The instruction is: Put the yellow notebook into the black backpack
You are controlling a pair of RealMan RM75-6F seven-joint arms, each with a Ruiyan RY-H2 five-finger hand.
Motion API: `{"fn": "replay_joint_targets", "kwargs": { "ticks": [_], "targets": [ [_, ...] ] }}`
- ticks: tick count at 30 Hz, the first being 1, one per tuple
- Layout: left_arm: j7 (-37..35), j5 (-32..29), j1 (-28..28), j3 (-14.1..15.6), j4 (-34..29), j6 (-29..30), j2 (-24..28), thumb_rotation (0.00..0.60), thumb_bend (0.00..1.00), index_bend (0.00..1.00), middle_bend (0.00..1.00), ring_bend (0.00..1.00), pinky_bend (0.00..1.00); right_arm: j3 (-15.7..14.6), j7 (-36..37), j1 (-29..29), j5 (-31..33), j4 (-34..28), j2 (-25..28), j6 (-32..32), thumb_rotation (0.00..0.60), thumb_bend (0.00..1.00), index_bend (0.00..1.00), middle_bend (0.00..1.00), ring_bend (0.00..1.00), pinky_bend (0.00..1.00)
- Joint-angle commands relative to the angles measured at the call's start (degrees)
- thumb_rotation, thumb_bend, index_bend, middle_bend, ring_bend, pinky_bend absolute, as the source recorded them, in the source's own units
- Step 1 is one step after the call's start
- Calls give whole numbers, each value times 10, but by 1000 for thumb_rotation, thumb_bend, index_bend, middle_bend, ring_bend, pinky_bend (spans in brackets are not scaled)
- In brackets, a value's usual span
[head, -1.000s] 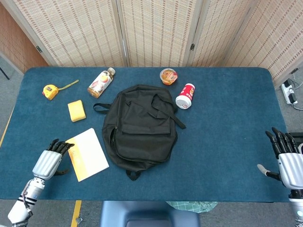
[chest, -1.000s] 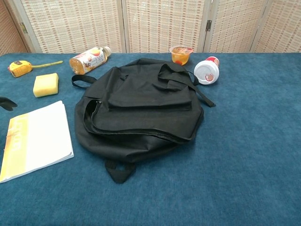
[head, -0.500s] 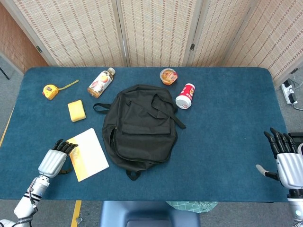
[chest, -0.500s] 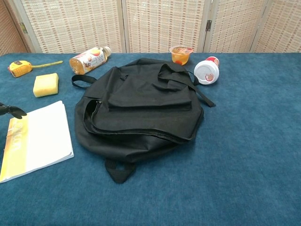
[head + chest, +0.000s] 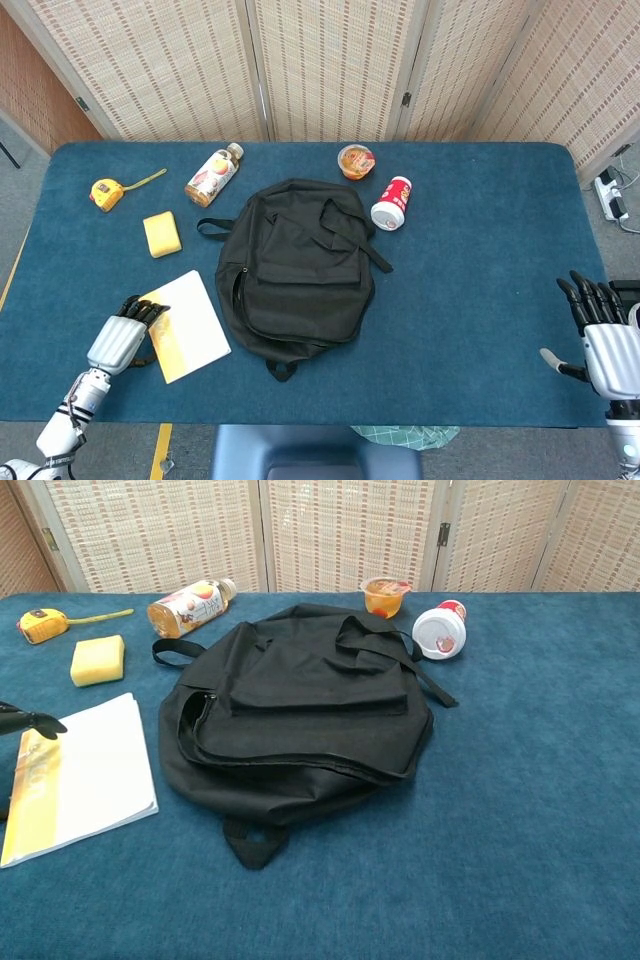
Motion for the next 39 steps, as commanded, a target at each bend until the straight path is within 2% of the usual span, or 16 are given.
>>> {"fn": "replay_joint_targets", "kwargs": {
  "ticks": [1,9,15,23,32,39],
  "targets": [
    [-1,-1,-3,0,3,-4,-2,600,114,205,251,180,124,0,1,0,0,1,0,0,600,69,0,38,35,25],
    [-4,-11,-13,-7,6,-13,-5,600,83,203,251,180,124,0,5,-1,0,4,-1,1,600,70,0,38,36,25],
    [-50,-7,-12,-5,16,1,-19,600,84,230,262,205,126,0,8,-2,1,7,-2,1,600,71,0,37,37,25],
    [-111,8,-5,-4,63,48,-55,600,199,306,331,264,145,0,11,-2,1,8,-2,2,600,71,0,38,38,25],
    [-176,9,-7,-15,103,81,-98,600,281,316,351,273,161,0,15,-5,3,10,-3,3,600,70,0,37,40,25],
    [-189,10,-18,-20,123,84,-118,600,336,322,351,273,163,0,19,-6,2,11,-2,6,600,70,0,38,45,25]
  ]
}}
